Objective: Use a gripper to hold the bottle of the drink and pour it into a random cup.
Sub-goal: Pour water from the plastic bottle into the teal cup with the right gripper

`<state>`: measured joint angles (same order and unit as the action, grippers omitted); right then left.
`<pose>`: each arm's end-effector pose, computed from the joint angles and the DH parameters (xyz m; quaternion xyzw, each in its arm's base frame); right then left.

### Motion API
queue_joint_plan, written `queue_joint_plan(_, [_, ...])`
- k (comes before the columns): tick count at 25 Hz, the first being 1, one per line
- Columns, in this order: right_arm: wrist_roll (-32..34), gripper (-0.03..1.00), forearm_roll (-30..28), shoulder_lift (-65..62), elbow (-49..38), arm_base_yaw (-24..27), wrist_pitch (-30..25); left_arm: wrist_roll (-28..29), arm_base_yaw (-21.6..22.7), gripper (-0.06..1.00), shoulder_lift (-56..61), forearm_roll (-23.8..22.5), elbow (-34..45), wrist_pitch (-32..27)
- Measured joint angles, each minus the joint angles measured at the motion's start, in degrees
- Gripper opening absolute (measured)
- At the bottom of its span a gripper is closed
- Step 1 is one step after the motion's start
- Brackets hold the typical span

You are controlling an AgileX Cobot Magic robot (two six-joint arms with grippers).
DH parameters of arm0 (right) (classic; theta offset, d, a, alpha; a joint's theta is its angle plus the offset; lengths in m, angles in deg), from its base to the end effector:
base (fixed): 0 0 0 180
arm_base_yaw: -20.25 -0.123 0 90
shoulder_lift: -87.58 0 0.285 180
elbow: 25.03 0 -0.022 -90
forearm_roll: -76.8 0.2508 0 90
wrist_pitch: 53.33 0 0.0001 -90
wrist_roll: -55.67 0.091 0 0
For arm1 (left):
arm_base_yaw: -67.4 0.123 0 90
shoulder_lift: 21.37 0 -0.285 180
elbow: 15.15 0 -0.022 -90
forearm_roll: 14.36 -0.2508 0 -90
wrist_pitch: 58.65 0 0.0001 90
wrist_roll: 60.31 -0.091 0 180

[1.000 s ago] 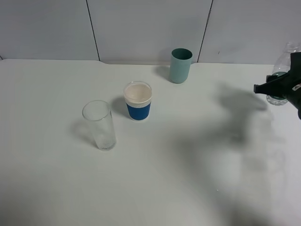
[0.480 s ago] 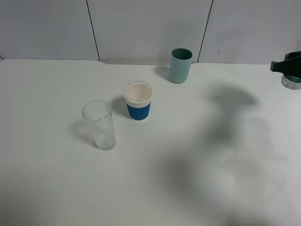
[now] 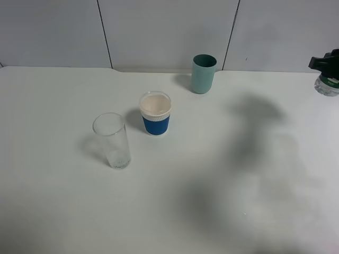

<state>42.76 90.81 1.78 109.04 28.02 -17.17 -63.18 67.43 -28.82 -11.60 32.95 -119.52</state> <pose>0.2812 -0.0515 0.2058 0.0867 0.7866 -0.1058 0.6021 -0.0068 -0.0038 0.2795 0.0222 0.8494 -0.0107 0.5271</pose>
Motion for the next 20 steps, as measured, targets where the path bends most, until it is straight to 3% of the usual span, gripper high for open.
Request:
queue_joint_plan(5, [-2.65, 0.53, -1.41, 0.00, 1.40, 0.00, -2.03, 0.00, 0.00, 0.99, 0.00, 0.00, 0.00, 0.00])
queue_joint_plan(13, [-4.25, 0.53, -4.57, -0.29, 10.82, 0.00, -16.01, 0.00, 0.00, 0.99, 0.00, 0.00, 0.00, 0.00])
queue_joint_plan(20, [-1.06, 0.53, -14.02, -0.29, 16.01, 0.00, -24.29, 0.00, 0.00, 0.99, 0.00, 0.00, 0.00, 0.00])
